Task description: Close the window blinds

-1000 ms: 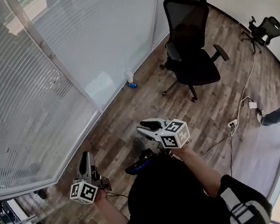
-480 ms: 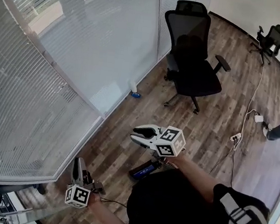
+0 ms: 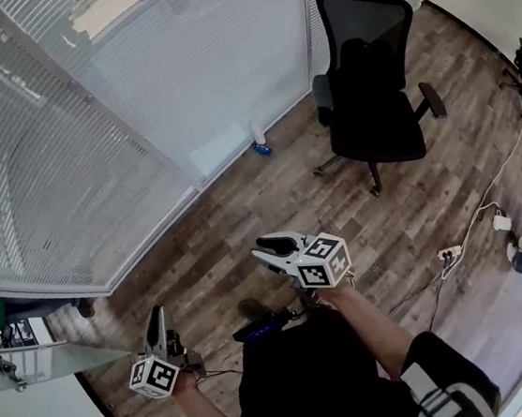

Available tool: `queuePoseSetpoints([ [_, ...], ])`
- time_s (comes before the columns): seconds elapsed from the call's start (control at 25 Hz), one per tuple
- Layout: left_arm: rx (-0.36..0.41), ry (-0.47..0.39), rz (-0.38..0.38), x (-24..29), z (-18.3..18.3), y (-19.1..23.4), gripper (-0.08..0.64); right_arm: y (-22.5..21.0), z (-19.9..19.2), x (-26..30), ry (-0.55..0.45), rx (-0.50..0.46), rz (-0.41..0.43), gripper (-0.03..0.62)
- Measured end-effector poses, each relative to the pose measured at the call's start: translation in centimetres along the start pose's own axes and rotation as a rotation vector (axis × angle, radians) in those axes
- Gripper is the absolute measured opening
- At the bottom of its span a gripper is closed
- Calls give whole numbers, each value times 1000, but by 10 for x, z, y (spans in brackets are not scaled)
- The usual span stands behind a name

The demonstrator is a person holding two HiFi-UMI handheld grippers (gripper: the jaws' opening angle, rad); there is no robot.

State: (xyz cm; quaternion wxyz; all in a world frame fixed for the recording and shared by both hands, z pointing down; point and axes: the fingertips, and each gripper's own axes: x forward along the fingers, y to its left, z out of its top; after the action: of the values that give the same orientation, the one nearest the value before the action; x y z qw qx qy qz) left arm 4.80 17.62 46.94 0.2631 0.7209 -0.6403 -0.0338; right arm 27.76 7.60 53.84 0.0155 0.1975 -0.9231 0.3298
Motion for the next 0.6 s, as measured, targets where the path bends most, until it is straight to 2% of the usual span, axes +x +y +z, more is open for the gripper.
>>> queuePoseSetpoints([
  [0.12,40,-23,-1,-7,12,-18,109,17,13,1,-28,-32,62,124],
  [0.28,89,-47,-62,-8,16,-43,109,28,14,-10,-54,-50,78,124],
  [0.4,90,-48,-118,-9,10,-52,109,35,7,-24,-64,-58,47,124],
  [0.6,24,-41,-179,-25,-8,-46,109,48,-12,-50,-52,-42,-44,124],
])
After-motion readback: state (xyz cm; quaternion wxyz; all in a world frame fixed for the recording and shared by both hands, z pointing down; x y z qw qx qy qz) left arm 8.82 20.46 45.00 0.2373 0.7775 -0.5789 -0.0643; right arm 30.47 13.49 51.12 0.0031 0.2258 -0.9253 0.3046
